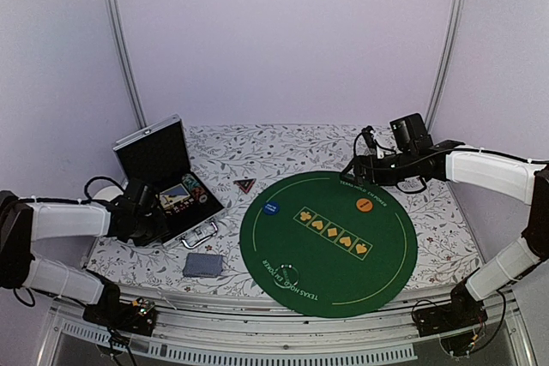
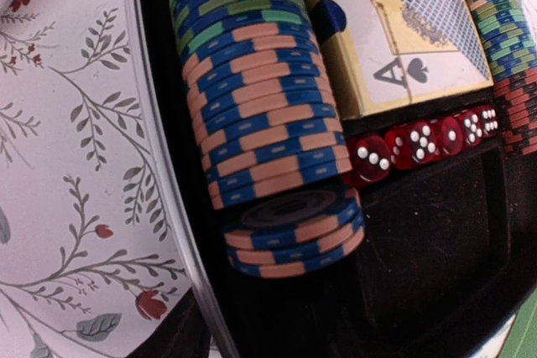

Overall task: Distribute texas hold em gaming equipment
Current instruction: Position the chip case at the center of the board.

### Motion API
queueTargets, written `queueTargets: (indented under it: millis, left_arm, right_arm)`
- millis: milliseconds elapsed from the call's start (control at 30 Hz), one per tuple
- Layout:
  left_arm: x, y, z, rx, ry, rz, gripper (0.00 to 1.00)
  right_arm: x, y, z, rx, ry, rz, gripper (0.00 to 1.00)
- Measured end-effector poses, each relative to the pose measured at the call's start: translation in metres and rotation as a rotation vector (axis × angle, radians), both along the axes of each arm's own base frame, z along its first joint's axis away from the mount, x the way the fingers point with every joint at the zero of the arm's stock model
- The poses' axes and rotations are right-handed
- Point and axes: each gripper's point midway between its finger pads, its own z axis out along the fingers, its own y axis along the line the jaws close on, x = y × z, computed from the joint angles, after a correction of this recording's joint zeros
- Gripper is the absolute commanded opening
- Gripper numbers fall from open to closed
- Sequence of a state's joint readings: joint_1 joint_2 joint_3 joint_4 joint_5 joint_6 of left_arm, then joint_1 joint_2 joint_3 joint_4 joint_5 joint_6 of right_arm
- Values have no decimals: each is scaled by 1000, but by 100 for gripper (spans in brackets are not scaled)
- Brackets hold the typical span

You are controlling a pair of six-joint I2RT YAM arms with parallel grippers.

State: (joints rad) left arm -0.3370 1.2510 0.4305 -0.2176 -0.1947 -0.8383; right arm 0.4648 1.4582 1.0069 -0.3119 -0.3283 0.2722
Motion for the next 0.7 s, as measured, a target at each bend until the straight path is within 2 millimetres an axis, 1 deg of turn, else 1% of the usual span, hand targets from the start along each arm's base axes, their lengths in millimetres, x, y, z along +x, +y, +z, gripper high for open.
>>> queueTargets:
  millis: [100, 233, 333, 500, 600, 700]
  left_arm:
    - [0, -2, 0, 0, -3, -11, 42]
    - [6, -11, -2, 11, -12, -59, 41]
    - [16, -23, -2, 16, -22, -100, 41]
    - [34, -51, -2, 18, -51, -175, 41]
    - [42, -61, -1, 19, -58, -192, 41]
    - [45, -69, 0, 12, -62, -218, 47]
  right_arm:
    - [0, 0, 0, 1, 0, 0, 99]
    - [0, 1, -1, 2, 4, 2, 99]
    - [0, 1, -1, 3, 5, 3, 99]
    - [0, 1, -1, 6, 7, 3, 99]
    - [-1, 1, -1, 6, 7, 3, 99]
    - [-1, 1, -1, 5, 7, 3, 99]
